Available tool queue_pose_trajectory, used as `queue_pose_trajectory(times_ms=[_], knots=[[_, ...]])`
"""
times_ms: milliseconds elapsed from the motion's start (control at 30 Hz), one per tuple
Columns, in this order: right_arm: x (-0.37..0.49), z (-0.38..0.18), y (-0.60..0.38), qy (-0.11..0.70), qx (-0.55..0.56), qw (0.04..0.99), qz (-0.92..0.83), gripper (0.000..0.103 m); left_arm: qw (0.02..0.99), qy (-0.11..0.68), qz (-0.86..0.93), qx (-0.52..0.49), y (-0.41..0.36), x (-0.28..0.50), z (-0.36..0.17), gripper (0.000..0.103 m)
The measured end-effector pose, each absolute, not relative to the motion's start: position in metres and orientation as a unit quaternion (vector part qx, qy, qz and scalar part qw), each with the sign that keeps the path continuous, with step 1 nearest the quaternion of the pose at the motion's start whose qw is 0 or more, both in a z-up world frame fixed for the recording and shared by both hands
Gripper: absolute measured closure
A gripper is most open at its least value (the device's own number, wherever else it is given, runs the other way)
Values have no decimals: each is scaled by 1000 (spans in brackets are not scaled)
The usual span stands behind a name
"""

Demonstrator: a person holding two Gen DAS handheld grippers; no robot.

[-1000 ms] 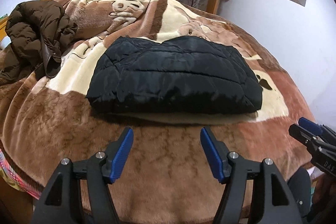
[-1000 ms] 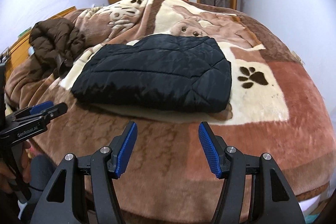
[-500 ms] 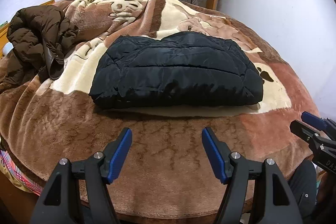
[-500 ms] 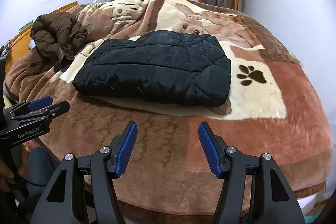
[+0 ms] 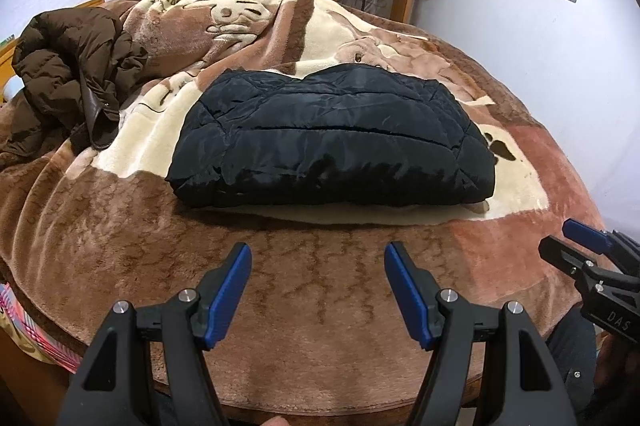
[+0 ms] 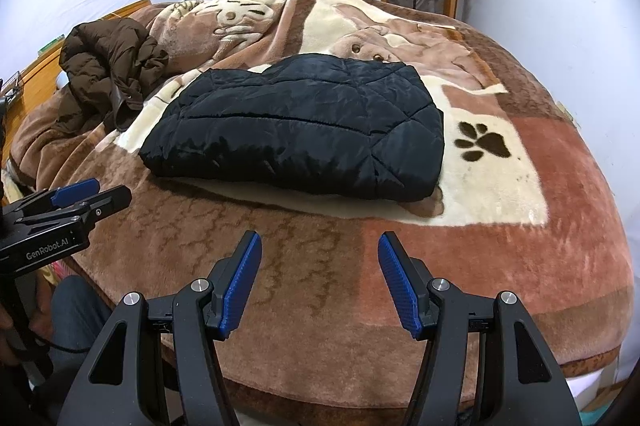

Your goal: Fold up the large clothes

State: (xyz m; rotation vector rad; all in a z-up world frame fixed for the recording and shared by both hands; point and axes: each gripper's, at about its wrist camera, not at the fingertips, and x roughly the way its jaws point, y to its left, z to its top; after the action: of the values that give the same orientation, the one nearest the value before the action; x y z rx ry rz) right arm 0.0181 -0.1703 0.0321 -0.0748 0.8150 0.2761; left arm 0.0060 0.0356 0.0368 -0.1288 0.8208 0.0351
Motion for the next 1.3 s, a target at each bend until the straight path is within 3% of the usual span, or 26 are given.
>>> queue_pose_trajectory(times_ms=[1300], knots=[[17,30,-170,398,-42,906,135,42,915,398,14,-70,29,3,40,32]])
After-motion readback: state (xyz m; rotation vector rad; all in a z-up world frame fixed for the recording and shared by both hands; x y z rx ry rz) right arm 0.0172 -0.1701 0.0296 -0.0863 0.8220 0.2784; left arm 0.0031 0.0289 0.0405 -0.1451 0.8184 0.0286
